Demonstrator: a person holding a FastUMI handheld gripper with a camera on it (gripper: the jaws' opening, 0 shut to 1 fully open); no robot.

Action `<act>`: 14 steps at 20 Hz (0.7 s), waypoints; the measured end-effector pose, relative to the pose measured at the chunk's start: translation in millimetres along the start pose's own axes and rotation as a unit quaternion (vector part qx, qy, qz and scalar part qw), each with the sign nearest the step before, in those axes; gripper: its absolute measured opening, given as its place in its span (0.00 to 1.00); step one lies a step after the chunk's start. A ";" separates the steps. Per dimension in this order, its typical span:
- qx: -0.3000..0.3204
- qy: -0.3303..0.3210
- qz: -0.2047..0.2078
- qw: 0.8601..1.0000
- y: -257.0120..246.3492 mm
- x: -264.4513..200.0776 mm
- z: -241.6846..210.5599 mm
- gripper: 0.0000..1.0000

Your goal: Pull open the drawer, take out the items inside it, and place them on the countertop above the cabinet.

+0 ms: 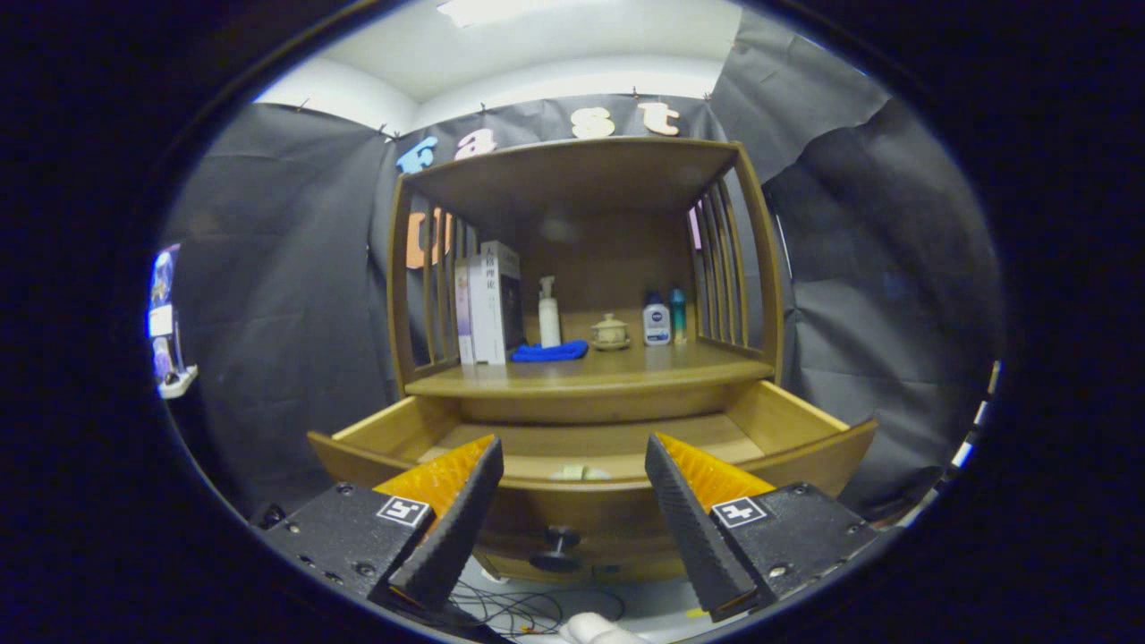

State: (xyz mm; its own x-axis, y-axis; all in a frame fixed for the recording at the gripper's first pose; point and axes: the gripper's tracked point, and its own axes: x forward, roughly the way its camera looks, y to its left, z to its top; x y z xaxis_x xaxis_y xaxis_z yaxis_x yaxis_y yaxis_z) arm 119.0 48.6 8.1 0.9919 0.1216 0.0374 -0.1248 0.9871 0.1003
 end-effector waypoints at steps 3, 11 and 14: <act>-0.007 -0.010 -0.005 1.000 -8.9 19.4 44.9 0.99; -0.021 0.120 0.013 0.992 8.0 95.7 80.2 0.99; -0.045 0.202 0.008 0.978 14.9 124.7 61.2 0.99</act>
State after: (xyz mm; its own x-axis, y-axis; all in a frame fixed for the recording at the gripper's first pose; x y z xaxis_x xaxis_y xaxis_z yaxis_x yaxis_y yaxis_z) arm 239.4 72.1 75.1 0.9212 0.1504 -0.3589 -0.1558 0.9877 0.0139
